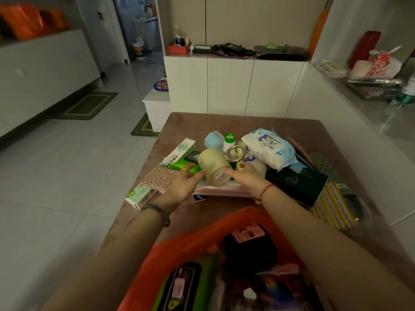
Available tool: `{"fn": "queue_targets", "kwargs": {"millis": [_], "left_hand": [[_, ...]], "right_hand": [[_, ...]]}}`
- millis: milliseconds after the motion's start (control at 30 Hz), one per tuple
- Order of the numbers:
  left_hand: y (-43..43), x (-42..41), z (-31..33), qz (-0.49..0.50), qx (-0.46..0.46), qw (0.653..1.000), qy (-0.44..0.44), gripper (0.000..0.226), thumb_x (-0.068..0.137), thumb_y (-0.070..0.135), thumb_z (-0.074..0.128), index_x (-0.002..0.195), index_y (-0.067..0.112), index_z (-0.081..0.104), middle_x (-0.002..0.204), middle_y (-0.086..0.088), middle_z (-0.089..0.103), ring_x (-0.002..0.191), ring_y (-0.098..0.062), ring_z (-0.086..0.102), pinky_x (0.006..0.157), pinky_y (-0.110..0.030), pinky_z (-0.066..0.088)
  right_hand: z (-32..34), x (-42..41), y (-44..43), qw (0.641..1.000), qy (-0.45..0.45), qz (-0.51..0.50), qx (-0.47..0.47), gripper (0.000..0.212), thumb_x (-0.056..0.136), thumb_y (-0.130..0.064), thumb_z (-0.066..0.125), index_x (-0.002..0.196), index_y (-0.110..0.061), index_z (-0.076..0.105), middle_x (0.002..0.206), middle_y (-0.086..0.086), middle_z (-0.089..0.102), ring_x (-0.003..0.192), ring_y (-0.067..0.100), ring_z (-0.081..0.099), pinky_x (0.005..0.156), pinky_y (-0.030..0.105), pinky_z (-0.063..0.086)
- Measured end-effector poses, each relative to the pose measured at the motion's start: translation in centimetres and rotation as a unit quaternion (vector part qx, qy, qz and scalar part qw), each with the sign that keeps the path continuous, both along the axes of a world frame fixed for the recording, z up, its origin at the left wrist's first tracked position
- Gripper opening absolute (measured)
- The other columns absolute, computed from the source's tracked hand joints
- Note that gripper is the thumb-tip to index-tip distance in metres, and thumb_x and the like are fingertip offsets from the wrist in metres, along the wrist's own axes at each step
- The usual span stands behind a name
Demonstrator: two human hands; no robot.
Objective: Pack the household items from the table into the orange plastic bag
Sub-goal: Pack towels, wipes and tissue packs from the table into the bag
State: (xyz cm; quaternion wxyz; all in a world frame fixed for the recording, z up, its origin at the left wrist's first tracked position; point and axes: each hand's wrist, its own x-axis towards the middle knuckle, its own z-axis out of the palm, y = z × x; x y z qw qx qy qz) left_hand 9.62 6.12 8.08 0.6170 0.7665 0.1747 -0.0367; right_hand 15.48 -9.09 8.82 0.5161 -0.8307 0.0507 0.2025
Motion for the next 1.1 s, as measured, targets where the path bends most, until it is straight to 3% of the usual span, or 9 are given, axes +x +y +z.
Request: {"fn": "queue_targets", "kwargs": {"millis": [300, 433, 533, 633, 767, 867, 967, 1033, 1100], "left_hand": [[-1.3, 2.9, -2.4, 0.015, -0.173, 0.983, 0.055, 0.056, 0.091, 0.029, 0.05, 0.142, 0.022, 0.028, 0.131, -0.005, 0.05, 0.12, -0.026, 0.049, 0.102, -0.04, 0.037], [-0.9, 1.1, -1.6, 0.027, -0.212, 0.977, 0.029, 0.068, 0.08, 0.041, 0.059, 0.14, 0.02, 0.033, 0.135, -0.009, 0.051, 0.114, -0.027, 0.054, 0.096, -0.039, 0.039], [-1.3, -1.3, 0.6, 0.025, -0.216, 0.976, -0.03, 0.073, 0.073, 0.043, 0.068, 0.136, 0.021, 0.039, 0.123, -0.005, 0.062, 0.102, -0.022, 0.063, 0.081, -0.033, 0.051], [-2.7, -4.8, 3.1, 0.01, -0.178, 0.981, -0.081, 0.085, 0.061, 0.049, 0.078, 0.133, 0.019, 0.043, 0.12, -0.004, 0.066, 0.106, -0.019, 0.065, 0.089, -0.039, 0.055], [-5.1, -9.7, 4.8, 0.02, -0.148, 0.986, -0.081, 0.074, 0.063, 0.041, 0.08, 0.125, 0.021, 0.045, 0.115, -0.002, 0.065, 0.104, -0.02, 0.065, 0.089, -0.043, 0.054], [-6.9, -13.2, 4.3, -0.036, -0.149, 0.987, -0.058, 0.039, 0.075, 0.019, 0.069, 0.105, 0.031, 0.048, 0.1, 0.008, 0.064, 0.086, -0.004, 0.067, 0.072, -0.026, 0.058], [-8.7, -15.1, 2.8, -0.157, -0.133, 0.978, -0.019, 0.041, 0.075, 0.01, 0.068, 0.102, 0.033, 0.048, 0.098, 0.013, 0.062, 0.076, 0.01, 0.065, 0.062, -0.011, 0.052], [-10.0, -15.3, 1.5, -0.213, -0.112, 0.97, 0.036, 0.045, 0.076, 0.017, 0.071, 0.11, 0.035, 0.046, 0.102, 0.014, 0.061, 0.085, 0.003, 0.065, 0.064, -0.013, 0.053], [-11.5, -14.8, -0.1, -0.217, -0.094, 0.968, 0.086, 0.053, 0.076, 0.031, 0.071, 0.121, 0.028, 0.044, 0.103, 0.013, 0.06, 0.089, -0.002, 0.063, 0.064, -0.014, 0.053]], "right_hand": [[-2.7, 1.8, 2.1, 0.964, 0.102, -0.097, 0.227, 0.023, 0.082, -0.017, 0.066, 0.102, -0.022, 0.055, 0.111, 0.01, 0.061, 0.083, 0.019, 0.059, 0.062, 0.03, 0.049], [-1.3, 0.1, 1.2, 0.966, 0.068, -0.054, 0.243, 0.042, 0.075, -0.008, 0.071, 0.112, -0.019, 0.057, 0.103, 0.0, 0.064, 0.087, 0.015, 0.06, 0.073, 0.032, 0.05], [1.5, -3.0, -0.2, 0.979, -0.032, 0.011, 0.201, 0.04, 0.071, -0.005, 0.075, 0.105, -0.018, 0.058, 0.095, -0.006, 0.064, 0.093, 0.013, 0.06, 0.088, 0.031, 0.048], [4.2, -7.1, -2.8, 0.964, -0.173, 0.136, 0.147, 0.031, 0.07, -0.001, 0.075, 0.09, -0.016, 0.057, 0.091, -0.001, 0.063, 0.088, 0.012, 0.061, 0.086, 0.026, 0.048], [6.1, -11.9, -7.9, 0.949, -0.175, 0.231, 0.125, 0.041, 0.074, 0.0, 0.071, 0.108, -0.02, 0.058, 0.112, -0.003, 0.064, 0.105, 0.004, 0.062, 0.086, 0.019, 0.051], [4.2, -13.6, -12.5, 0.947, -0.266, 0.155, -0.097, 0.062, 0.073, -0.023, 0.075, 0.126, -0.036, 0.044, 0.134, -0.009, 0.047, 0.125, -0.001, 0.043, 0.102, 0.029, 0.041], [1.4, -14.4, -15.7, 0.916, -0.155, 0.18, -0.322, 0.087, 0.067, -0.044, 0.074, 0.14, -0.033, 0.027, 0.142, 0.0, 0.039, 0.13, 0.018, 0.039, 0.106, 0.044, 0.037], [0.5, -15.0, -16.6, 0.917, -0.061, 0.163, -0.359, 0.059, 0.075, -0.032, 0.067, 0.129, -0.026, 0.044, 0.124, 0.002, 0.056, 0.112, 0.021, 0.055, 0.094, 0.042, 0.047], [0.0, -15.3, -17.3, 0.935, -0.105, 0.087, -0.328, 0.018, 0.08, -0.013, 0.057, 0.096, -0.02, 0.063, 0.094, 0.003, 0.066, 0.091, 0.023, 0.063, 0.078, 0.038, 0.052]]}}
